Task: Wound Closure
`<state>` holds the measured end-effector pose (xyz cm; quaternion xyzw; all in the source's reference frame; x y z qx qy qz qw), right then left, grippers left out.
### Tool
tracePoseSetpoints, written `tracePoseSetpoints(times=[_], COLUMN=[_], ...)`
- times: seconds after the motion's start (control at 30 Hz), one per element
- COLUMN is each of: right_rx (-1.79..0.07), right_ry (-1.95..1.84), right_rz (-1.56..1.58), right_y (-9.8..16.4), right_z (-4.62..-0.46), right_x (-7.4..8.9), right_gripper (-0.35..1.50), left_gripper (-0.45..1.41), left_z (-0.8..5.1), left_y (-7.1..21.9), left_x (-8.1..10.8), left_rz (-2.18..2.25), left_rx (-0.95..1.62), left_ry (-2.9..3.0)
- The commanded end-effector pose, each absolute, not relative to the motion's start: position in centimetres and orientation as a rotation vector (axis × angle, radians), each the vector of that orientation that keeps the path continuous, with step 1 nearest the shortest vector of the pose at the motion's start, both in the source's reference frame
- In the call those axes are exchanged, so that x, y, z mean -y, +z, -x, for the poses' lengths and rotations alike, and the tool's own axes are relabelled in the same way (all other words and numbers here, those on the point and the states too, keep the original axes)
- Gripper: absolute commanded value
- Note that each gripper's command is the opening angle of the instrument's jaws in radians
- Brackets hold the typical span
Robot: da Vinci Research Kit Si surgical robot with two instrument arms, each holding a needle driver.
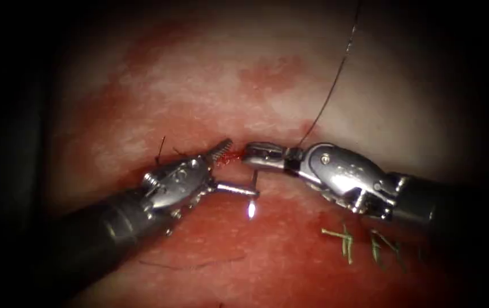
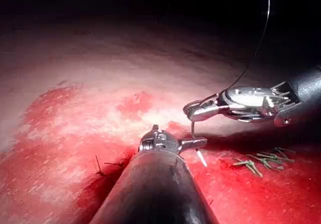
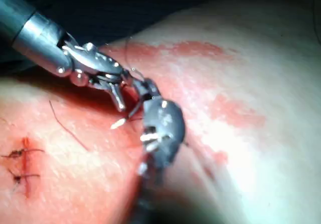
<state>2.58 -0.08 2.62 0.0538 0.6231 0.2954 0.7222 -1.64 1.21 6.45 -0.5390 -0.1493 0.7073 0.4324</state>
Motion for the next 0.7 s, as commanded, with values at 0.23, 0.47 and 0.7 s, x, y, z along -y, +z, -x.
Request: tracePoseSetpoints(times=[0.23, 0.47, 0.7], right_rx=[-1.459, -1.543, -1.599], right_ry=[0.458, 0.183, 0.098], right_rz=[-0.013, 0.173, 0.212], right_y=[2.98, 3.27, 3.36], right_z=[-2.62, -2.66, -2.74], right_x=[-0.12, -0.23, -0.26], right_gripper=[-0.35, -0.35, -0.35], left_gripper=[0.71, -0.03, -0.08], left_z=[1.38, 1.43, 1.59], left_y=[6.35, 6.39, 6.73], left_x=[-1.11, -1.02, -1.0], left_rz=[1.279, 1.259, 1.2], left_rx=[0.523, 0.595, 0.562], left_ry=[1.819, 1.871, 1.911])
